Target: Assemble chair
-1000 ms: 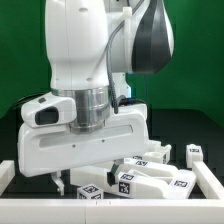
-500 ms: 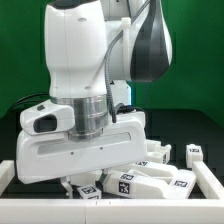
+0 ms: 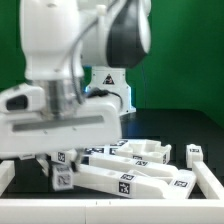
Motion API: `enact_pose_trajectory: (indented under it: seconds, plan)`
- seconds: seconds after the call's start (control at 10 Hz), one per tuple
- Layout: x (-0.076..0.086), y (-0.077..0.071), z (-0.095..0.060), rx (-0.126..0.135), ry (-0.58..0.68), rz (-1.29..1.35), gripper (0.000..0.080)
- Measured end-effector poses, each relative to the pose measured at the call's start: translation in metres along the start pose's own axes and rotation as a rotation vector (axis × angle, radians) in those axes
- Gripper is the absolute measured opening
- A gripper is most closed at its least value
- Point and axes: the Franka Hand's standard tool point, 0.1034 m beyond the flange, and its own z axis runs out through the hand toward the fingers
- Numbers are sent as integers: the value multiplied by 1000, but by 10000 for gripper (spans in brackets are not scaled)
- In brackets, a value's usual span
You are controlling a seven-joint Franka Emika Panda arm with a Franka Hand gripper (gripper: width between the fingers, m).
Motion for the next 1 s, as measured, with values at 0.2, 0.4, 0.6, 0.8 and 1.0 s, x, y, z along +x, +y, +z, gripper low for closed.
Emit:
enact_pose_trajectory:
  seconds: [0.2, 0.4, 0.6, 0.8, 1.0]
  plan:
    - [-36, 15, -23, -24, 31, 50, 284]
    - [-36, 12, -19, -22, 24, 45, 284]
    - [-42, 15, -15, -17, 18, 32, 284]
    - [-81, 33, 5, 3, -15, 23, 284]
    - [-104, 37, 18, -33, 9, 48, 284]
